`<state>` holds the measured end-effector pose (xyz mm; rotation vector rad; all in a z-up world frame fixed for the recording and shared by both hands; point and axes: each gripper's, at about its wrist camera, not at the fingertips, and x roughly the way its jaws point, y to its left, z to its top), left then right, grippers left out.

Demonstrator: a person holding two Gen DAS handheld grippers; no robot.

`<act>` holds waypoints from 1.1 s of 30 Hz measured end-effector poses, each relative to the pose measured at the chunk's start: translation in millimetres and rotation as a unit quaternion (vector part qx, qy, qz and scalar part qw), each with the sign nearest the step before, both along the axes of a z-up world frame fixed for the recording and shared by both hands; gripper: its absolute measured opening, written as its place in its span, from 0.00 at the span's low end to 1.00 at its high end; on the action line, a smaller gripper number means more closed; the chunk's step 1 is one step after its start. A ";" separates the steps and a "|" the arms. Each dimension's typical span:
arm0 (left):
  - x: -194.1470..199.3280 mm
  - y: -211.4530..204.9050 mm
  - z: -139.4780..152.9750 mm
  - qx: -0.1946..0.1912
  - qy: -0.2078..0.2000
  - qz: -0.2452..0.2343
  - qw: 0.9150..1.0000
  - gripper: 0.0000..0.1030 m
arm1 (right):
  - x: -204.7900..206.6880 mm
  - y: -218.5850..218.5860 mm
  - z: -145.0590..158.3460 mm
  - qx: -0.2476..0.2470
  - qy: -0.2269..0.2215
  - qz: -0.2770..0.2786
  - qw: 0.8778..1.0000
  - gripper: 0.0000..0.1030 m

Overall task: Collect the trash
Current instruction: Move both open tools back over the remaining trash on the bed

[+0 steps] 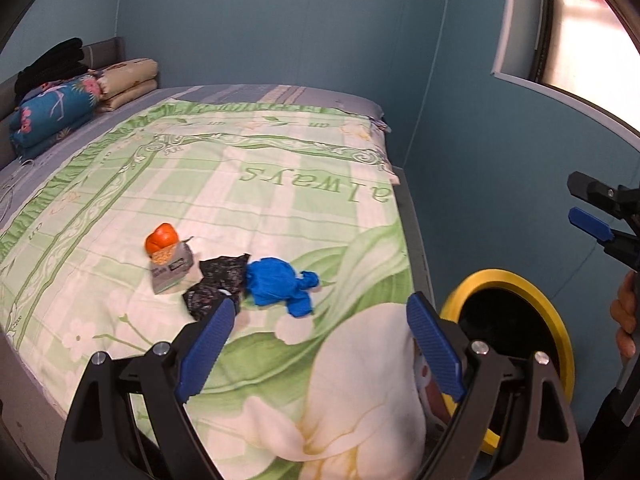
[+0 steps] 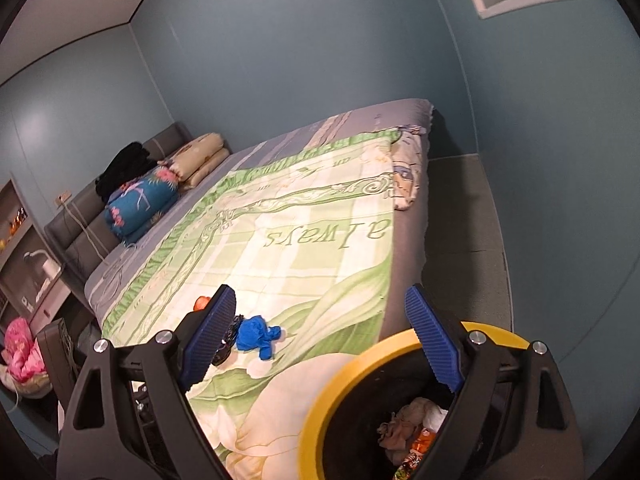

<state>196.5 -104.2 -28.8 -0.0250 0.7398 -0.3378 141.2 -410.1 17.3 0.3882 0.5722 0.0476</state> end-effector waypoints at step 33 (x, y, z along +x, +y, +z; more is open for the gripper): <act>149.3 157.4 -55.2 0.000 0.068 0.141 0.988 0.82 | 156.1 134.0 -62.9 -0.062 0.081 0.129 0.986 0.81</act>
